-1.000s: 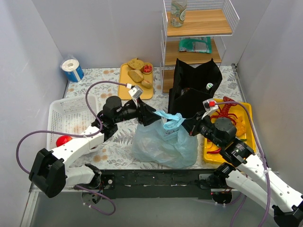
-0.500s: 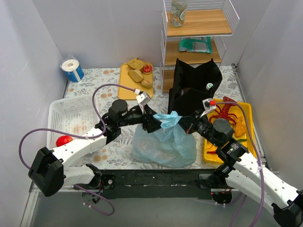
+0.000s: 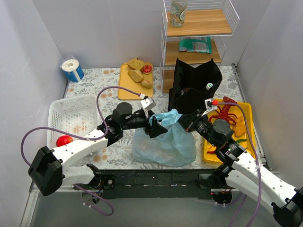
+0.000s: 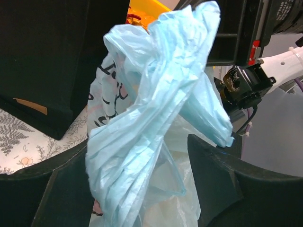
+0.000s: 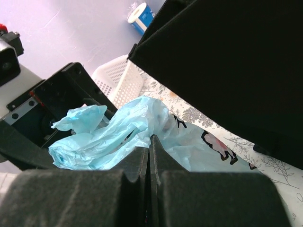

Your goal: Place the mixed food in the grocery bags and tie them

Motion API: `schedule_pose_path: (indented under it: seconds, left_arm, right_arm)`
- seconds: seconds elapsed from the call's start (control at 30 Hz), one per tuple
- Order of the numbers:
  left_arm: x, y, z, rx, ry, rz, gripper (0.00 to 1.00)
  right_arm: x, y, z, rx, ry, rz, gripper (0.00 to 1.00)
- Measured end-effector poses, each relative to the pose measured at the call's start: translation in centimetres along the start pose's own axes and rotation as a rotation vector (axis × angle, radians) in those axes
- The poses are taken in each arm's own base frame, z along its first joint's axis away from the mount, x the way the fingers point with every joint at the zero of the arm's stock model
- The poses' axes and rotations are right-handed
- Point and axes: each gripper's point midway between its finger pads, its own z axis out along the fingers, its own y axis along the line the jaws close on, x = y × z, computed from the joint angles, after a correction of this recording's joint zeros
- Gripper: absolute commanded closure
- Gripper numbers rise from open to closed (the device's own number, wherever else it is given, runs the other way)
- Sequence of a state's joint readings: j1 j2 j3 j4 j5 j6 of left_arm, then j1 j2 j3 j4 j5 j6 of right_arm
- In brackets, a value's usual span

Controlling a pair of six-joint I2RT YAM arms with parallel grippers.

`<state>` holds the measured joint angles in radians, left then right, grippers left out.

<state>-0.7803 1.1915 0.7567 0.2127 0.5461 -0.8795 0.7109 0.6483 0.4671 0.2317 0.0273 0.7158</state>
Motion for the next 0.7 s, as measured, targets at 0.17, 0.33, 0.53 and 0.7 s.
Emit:
schedule_pose_path:
  seconds: [0.17,0.33,0.53,0.7]
  left_arm:
    - [0.2,-0.5,0.2,0.009,0.010,0.000,0.27]
    - [0.0,-0.9,0.8,0.021,0.017,0.001,0.26]
    - [0.2,-0.9,1.3,0.021,0.031,-0.005,0.36]
    - [0.3,-0.6,1.3,0.008,0.035,-0.005,0.69]
  right_arm:
    - [-0.1,-0.4,0.3,0.025,-0.015,0.008,0.99]
    - [1.1,-0.7,0.9,0.047,0.014,0.001,0.99]
    - [2.9,-0.4,1.4,0.053,0.060,-0.024,0.99]
    - [3.0,-0.2,1.5,0.050,0.055,-0.034,0.99]
